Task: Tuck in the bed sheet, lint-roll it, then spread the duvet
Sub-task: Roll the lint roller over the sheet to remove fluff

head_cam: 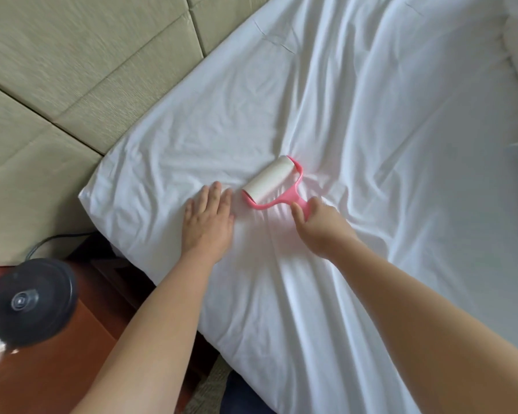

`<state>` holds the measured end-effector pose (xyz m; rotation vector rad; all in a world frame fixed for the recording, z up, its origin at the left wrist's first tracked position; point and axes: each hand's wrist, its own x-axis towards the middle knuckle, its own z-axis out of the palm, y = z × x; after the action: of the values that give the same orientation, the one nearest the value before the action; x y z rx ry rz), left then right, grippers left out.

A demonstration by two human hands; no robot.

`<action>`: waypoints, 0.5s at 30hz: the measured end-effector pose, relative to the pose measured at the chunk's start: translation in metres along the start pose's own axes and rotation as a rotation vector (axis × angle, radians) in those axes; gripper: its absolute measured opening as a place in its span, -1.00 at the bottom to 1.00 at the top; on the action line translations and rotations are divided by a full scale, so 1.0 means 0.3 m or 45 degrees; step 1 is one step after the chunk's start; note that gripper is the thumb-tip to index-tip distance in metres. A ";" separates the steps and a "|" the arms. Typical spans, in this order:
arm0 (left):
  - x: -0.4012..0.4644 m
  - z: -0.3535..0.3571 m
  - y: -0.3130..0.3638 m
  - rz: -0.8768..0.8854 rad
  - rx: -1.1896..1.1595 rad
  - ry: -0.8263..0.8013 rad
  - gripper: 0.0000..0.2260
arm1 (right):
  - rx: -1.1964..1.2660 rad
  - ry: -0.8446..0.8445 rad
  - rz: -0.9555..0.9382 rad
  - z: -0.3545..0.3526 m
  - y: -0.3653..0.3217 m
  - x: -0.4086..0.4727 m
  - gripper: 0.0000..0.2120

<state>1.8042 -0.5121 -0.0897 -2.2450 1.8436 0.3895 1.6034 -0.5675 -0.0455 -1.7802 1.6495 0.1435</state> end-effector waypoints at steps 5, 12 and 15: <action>0.041 0.006 -0.057 0.032 -0.030 -0.002 -0.51 | -0.015 0.013 0.006 0.003 -0.117 0.095 -0.56; 0.040 0.019 -0.083 0.081 -0.103 0.083 -0.46 | 0.038 0.022 0.071 0.019 -0.196 0.138 -0.64; 0.039 0.020 -0.094 0.114 -0.110 0.098 -0.47 | 0.060 0.018 0.082 0.014 -0.200 0.123 -0.63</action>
<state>1.8335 -0.5153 -0.0994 -2.2684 2.0084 0.4112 1.6666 -0.5989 -0.0433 -1.6972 1.7073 0.1202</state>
